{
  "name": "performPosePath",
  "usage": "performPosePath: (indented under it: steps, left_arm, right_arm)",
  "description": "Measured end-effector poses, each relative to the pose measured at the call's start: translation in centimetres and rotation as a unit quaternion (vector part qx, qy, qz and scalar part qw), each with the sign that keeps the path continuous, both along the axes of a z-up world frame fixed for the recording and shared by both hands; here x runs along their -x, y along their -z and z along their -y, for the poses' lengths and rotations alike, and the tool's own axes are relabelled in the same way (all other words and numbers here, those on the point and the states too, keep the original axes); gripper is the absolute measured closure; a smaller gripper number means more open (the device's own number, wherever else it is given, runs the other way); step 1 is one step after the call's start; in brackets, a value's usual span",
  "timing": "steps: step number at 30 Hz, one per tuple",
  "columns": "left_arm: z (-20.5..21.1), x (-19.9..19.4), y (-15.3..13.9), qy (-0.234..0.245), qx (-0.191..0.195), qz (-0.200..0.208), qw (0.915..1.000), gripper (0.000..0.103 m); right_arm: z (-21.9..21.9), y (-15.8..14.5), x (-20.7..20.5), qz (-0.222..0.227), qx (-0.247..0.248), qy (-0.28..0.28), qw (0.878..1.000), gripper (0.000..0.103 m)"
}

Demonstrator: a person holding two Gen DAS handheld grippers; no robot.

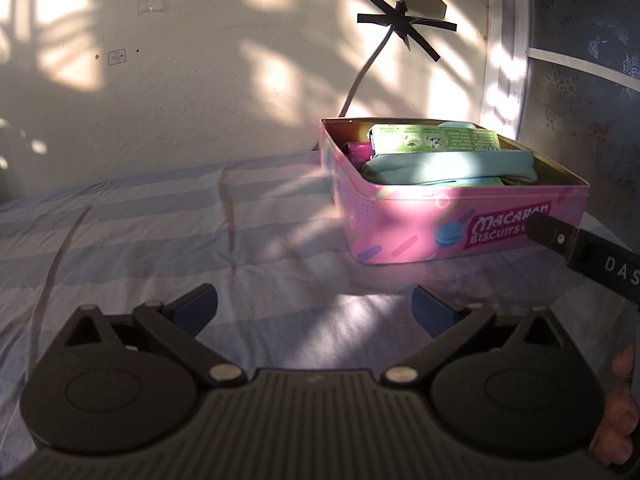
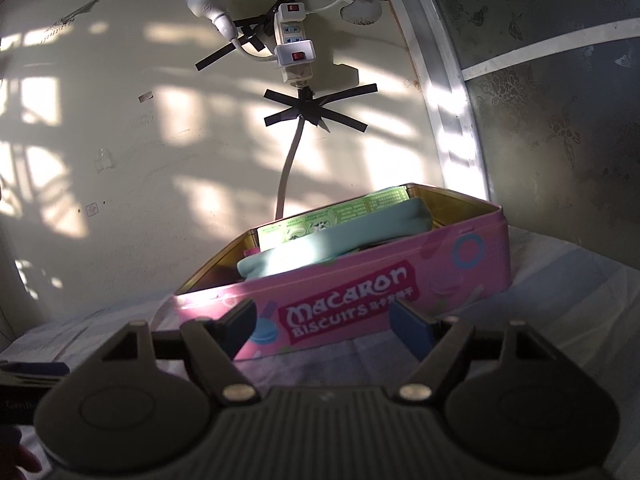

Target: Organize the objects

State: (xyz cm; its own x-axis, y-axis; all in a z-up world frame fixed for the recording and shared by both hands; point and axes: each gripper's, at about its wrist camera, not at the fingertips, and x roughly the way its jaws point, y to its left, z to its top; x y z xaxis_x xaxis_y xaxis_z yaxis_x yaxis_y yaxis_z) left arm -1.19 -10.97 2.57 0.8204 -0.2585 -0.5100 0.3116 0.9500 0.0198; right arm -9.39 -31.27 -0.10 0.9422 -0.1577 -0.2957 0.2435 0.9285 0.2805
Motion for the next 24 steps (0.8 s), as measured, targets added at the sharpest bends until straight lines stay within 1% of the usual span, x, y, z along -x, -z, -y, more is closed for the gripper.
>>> performPosePath:
  steps: [5,8,10,12,16,21,24]
  left_arm:
    - [-0.5,0.3,0.9,-0.001,-0.009,-0.014,0.9999,0.0]
    - [-0.6,0.3,1.5,-0.002,-0.014,-0.025,0.9996,0.0]
    - [-0.6,0.3,2.0,-0.005,-0.018,-0.034,0.9992,0.0]
    - [-0.5,0.1,2.3,-0.01,-0.022,-0.044,0.9988,0.0]
    - [-0.4,0.1,2.7,-0.011,-0.029,-0.046,0.9985,0.0]
    - [-0.2,0.0,3.0,-0.013,-0.036,-0.047,0.9981,0.0]
    - [-0.3,-0.2,3.2,-0.017,-0.036,-0.05,0.9979,0.0]
  right_arm:
    - [-1.6,0.5,0.1,-0.004,-0.003,-0.017,1.0,0.027]
    - [-2.2,0.8,0.2,-0.005,0.007,-0.02,1.0,0.026]
    - [-2.2,0.8,0.3,-0.002,0.006,-0.021,1.0,0.022]
    - [-1.9,0.9,0.3,-0.002,-0.001,-0.021,1.0,0.022]
    - [-1.7,1.0,0.2,-0.003,-0.007,-0.023,1.0,0.021]
    - [-1.9,1.0,-0.1,-0.006,-0.004,-0.029,1.0,0.019]
    - [-2.0,1.0,-0.1,-0.006,-0.003,-0.031,0.999,0.018]
